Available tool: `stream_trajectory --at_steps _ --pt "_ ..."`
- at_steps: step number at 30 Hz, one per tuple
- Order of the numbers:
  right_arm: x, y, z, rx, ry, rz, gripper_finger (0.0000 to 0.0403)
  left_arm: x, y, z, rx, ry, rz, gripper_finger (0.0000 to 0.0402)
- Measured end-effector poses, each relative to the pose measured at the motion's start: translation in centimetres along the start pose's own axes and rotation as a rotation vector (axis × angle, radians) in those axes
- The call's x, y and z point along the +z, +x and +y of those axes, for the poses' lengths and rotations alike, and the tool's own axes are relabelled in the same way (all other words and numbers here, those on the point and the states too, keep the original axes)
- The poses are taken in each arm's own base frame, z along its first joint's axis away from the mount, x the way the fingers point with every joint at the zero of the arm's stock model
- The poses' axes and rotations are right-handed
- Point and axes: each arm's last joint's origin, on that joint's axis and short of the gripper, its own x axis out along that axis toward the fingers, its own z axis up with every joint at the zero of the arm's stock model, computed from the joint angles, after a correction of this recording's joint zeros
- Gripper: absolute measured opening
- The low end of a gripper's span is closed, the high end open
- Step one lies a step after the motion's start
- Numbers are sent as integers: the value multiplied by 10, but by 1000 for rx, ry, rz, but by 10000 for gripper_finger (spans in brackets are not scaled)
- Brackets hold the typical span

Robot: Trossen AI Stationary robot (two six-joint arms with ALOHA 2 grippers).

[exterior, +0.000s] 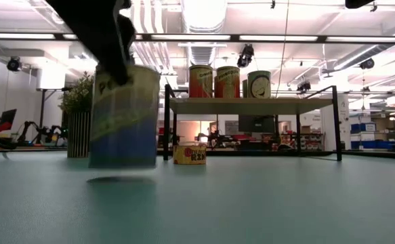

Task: Pick and place cans onto a shelf
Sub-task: Put the canned peas on the shelf

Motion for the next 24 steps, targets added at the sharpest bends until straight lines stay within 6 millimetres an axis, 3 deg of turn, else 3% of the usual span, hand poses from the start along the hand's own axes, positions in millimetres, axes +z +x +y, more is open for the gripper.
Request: stream_trajectory --at_steps 10,18,24 --pt "0 0 0 1 -2 4 9 39 -51 7 -29 28 -69 311" --pt "0 0 0 1 -2 4 9 70 -86 37 99 -25 -173 311" --pt "0 0 0 1 -2 4 9 95 -98 68 154 -110 -244 311"
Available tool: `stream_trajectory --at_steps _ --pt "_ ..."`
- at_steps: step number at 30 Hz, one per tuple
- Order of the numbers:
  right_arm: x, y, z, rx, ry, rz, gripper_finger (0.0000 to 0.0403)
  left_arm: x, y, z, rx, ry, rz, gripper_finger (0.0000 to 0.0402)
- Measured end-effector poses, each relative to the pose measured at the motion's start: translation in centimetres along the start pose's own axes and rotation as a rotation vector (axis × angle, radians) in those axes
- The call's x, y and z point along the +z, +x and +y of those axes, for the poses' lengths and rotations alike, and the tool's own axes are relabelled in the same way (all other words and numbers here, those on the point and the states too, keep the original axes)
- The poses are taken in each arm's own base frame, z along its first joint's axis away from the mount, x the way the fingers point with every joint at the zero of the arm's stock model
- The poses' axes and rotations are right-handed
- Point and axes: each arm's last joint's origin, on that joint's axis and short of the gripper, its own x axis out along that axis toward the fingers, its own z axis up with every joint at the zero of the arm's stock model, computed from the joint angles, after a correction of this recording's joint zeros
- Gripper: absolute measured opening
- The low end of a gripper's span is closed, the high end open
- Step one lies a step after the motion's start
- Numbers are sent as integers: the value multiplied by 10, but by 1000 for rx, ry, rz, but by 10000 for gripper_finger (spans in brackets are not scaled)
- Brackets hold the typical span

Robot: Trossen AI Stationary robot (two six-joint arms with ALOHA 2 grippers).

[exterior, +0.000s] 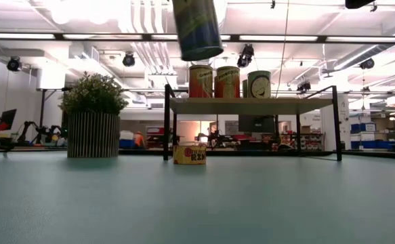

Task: Pick and place cans onto a shelf
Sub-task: Put the canned peas on the shelf

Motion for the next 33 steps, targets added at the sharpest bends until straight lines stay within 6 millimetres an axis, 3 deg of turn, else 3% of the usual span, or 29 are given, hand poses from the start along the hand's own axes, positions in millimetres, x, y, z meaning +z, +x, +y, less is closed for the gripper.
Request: stream_trajectory --at_steps 10,19,24,33 --pt "0 0 0 -1 0 1 9 36 16 63 99 -151 -34 311" --pt "-1 0 0 -1 -4 9 9 41 44 109 152 -220 28 311" --pt "-1 0 0 -9 -6 12 9 44 52 120 161 -240 4 311" --pt "-4 0 -3 -90 25 40 9 50 55 119 116 -268 -41 311"
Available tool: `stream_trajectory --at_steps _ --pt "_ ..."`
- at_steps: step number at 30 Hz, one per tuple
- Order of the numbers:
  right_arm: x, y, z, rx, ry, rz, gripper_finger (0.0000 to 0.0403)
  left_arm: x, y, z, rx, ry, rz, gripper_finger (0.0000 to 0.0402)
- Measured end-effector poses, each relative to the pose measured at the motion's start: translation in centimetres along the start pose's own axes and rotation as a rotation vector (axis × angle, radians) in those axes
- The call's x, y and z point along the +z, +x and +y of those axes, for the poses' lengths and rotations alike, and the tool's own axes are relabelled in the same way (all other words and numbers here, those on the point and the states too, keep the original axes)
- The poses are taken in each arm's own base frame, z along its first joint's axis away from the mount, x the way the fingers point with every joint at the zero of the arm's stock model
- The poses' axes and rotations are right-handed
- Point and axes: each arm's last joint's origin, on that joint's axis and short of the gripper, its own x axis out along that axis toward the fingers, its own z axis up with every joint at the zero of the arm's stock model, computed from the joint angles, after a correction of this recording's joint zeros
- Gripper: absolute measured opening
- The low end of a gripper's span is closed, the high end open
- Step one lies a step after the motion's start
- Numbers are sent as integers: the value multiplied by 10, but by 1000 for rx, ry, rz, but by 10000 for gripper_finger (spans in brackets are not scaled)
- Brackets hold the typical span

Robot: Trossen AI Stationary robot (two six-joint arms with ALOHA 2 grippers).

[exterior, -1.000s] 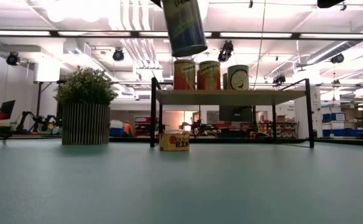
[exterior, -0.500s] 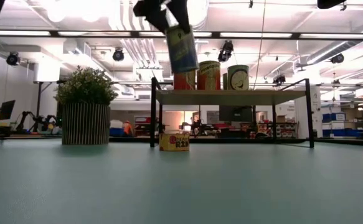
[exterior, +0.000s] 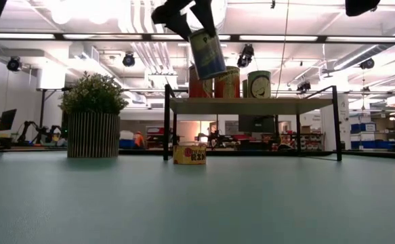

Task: Pick and place cans onto a shelf
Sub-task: Put the canned peas on the shelf

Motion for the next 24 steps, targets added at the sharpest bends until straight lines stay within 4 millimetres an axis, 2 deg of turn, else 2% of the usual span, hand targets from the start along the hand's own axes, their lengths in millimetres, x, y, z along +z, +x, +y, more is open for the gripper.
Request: stream_trajectory --at_steps 10,24 --pt "0 0 -1 -26 47 -1 9 5 17 -10 -22 -46 -84 311" --pt "0 0 -1 -25 44 4 9 1 49 -17 51 -21 -67 311"
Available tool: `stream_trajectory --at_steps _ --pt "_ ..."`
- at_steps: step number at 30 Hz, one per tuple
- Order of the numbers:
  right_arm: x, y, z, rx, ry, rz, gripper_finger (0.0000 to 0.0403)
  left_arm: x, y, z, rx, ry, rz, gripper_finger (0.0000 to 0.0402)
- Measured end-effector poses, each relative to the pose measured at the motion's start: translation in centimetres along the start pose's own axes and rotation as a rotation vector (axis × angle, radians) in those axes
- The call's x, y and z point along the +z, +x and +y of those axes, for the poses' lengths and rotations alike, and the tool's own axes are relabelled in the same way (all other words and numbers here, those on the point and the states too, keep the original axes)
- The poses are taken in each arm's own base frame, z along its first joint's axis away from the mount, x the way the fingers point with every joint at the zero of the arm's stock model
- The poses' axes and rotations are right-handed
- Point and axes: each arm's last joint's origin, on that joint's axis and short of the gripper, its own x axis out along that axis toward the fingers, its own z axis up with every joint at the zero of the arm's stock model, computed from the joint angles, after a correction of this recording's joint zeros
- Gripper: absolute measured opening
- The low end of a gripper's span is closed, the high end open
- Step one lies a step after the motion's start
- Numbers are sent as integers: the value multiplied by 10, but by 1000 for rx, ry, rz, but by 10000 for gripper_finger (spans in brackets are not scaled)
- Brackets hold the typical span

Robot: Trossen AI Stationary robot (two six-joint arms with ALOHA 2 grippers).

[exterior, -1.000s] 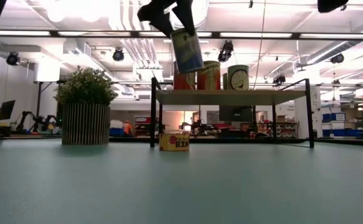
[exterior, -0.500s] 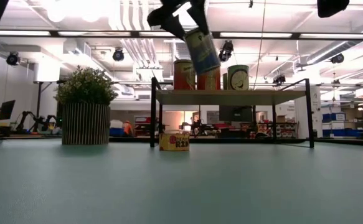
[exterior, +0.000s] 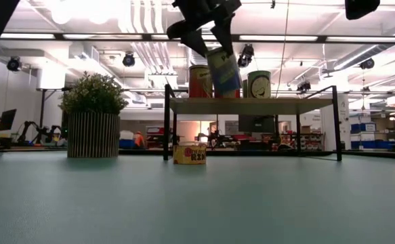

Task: Pick and place cans onto a shelf
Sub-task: Put the canned peas on the shelf

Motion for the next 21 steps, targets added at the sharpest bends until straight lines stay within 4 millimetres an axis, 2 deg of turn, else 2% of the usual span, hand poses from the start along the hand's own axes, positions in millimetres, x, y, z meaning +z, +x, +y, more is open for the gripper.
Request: stream_trajectory --at_steps 12,21 --pt "0 0 0 0 -3 1 9 5 9 11 25 -28 -6 311" --pt "0 0 0 0 -3 1 9 8 10 11 18 -53 -32 311"
